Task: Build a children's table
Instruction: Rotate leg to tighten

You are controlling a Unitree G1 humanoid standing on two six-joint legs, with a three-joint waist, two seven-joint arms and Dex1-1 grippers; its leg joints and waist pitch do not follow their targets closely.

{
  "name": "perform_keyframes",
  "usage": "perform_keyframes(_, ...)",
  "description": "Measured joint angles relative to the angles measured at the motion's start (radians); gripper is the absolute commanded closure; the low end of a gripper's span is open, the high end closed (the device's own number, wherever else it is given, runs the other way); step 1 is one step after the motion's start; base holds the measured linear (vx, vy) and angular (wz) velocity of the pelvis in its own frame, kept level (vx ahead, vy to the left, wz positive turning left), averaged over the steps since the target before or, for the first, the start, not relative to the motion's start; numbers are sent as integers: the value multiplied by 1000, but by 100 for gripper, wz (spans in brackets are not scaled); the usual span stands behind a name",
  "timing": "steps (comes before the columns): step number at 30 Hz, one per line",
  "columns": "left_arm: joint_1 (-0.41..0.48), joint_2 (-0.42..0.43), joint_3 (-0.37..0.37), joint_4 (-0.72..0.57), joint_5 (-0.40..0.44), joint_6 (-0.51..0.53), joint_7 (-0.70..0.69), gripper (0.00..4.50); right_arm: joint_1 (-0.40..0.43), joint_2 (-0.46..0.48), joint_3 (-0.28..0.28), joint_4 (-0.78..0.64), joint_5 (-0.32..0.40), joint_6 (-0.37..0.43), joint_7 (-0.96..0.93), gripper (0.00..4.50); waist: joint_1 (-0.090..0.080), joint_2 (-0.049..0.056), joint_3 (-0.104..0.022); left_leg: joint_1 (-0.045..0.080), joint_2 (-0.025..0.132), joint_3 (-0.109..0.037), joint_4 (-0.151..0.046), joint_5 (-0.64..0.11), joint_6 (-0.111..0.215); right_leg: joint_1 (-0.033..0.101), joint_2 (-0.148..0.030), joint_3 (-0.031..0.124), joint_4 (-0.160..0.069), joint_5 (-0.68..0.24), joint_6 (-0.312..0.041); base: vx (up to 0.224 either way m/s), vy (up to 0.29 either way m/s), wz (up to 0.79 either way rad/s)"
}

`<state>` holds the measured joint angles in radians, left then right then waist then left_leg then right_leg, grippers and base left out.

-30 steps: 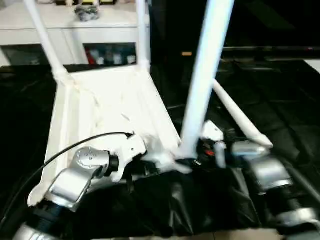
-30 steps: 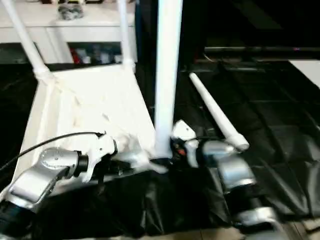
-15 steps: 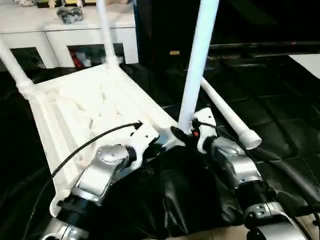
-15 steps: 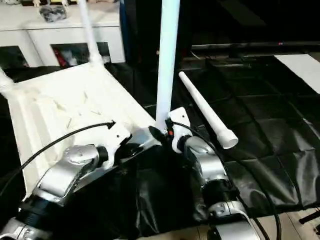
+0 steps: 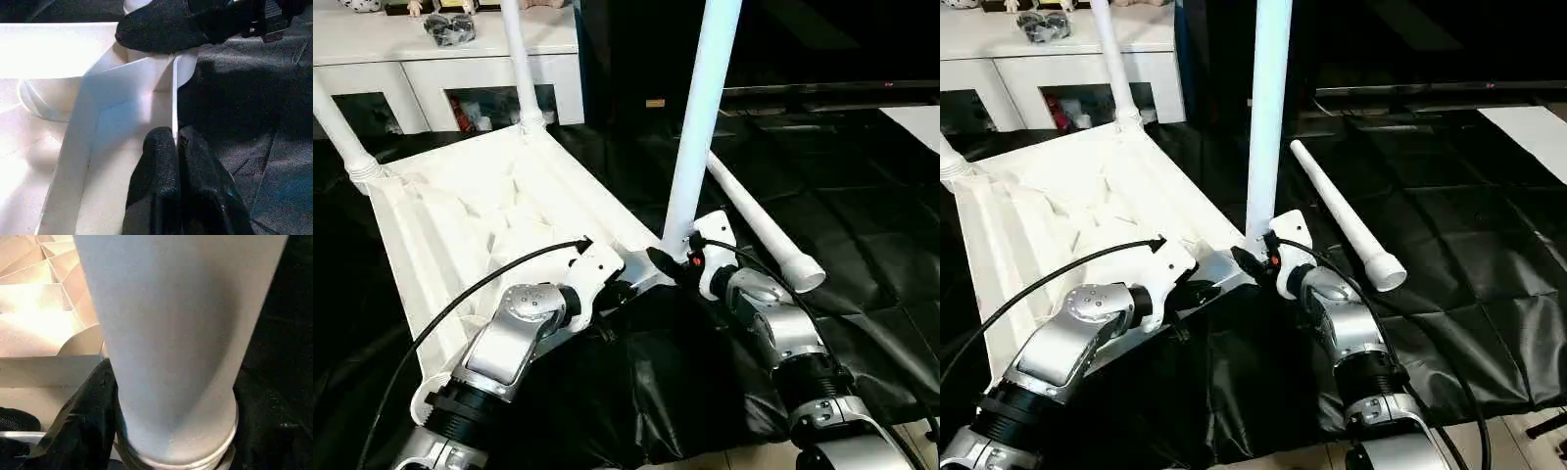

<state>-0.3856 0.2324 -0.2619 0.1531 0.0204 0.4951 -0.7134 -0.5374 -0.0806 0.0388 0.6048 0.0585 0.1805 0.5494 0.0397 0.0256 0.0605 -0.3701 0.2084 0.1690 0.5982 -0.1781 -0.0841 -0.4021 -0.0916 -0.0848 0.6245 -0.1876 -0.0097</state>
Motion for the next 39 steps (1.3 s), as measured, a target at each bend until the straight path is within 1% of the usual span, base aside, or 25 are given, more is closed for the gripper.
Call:
perform_keyframes(8,0,0,0,0,0,0,0,450,0,0,0,0,0,0,0,181,0,0,0,0,0,0,0,0,0,0,0,0,0,0,0,0,0,0)
perform_keyframes(9,0,8,-1,-4,-3,0,-14,450,0,-16,7,2,-2,-18,31,125,0,0,0,-1,0,0,0,0,0,0,0,0,0,0,0,0,0,0)
perform_keyframes(10,1,20,-2,-7,-10,-1,-38,450,0,-37,15,1,1,-22,84,125,2,0,0,-1,0,0,0,0,0,0,0,0,0,0,0,0,0,0)
perform_keyframes(11,5,47,-7,-20,-27,-9,-75,450,1,-79,37,-11,11,-27,164,111,4,0,1,-2,0,0,0,0,0,-1,0,0,0,0,0,0,0,0)
perform_keyframes(12,21,85,-13,-43,-48,-26,-130,450,7,-136,70,-32,22,-31,290,111,8,0,1,-3,0,0,0,0,0,-2,0,0,-1,0,0,0,0,0)
perform_keyframes(14,33,114,-12,-53,-62,-41,-172,450,16,-163,80,-49,34,-28,385,91,14,0,1,-4,0,0,0,0,0,-2,0,-1,-1,0,0,0,0,0)
perform_keyframes(15,33,117,-11,-53,-63,-42,-180,450,16,-163,80,-49,36,-25,397,77,19,0,1,-4,0,0,0,0,0,-2,0,-1,-2,0,0,0,0,0)
perform_keyframes(17,33,117,-11,-53,-63,-43,-187,450,16,-160,82,-53,38,-20,407,66,23,0,1,-4,0,0,1,0,0,-2,0,0,-1,0,0,0,0,0)
perform_keyframes(19,33,118,-11,-53,-63,-43,-190,450,16,-161,82,-53,46,-17,415,59,24,0,1,-4,0,0,1,0,0,-2,0,0,-1,0,0,0,0,0)
perform_keyframes(20,33,118,-11,-53,-63,-43,-192,450,17,-163,83,-54,48,-16,418,37,24,0,1,-4,0,0,1,0,0,-2,0,0,-1,0,0,0,0,0)
perform_keyframes(24,36,135,-12,-65,-71,-44,-213,450,31,-187,99,-84,54,-18,471,6,28,0,1,-4,0,0,1,0,0,-2,0,0,-1,0,0,0,0,0)
perform_keyframes(32,37,143,-12,-70,-73,-46,-228,450,31,-204,114,-91,48,-32,502,6,34,0,1,-4,0,0,1,0,0,-2,0,0,0,0,0,0,0,0)
perform_keyframes(34,37,144,-12,-70,-73,-46,-229,450,31,-204,115,-91,46,-34,501,30,35,0,1,-4,0,0,1,0,0,-2,0,0,0,0,0,0,0,0)
perform_keyframes(36,37,145,-12,-70,-73,-46,-231,450,31,-203,115,-91,42,-35,489,41,35,0,1,-4,0,0,1,0,0,-2,0,0,0,0,0,0,0,0)
perform_keyframes(37,37,145,-12,-70,-73,-46,-230,450,31,-197,115,-91,39,-37,477,56,35,0,1,-4,0,0,1,0,0,-2,0,0,0,0,0,0,0,0)
perform_keyframes(38,37,144,-12,-70,-73,-46,-228,450,32,-189,113,-90,37,-37,465,56,35,0,1,-4,0,0,1,0,0,-2,0,0,0,0,0,0,0,0)
perform_keyframes(39,37,144,-12,-70,-73,-46,-226,450,35,-174,106,-90,36,-38,449,70,35,0,1,-4,0,0,1,0,0,-2,0,0,0,0,0,0,0,0)
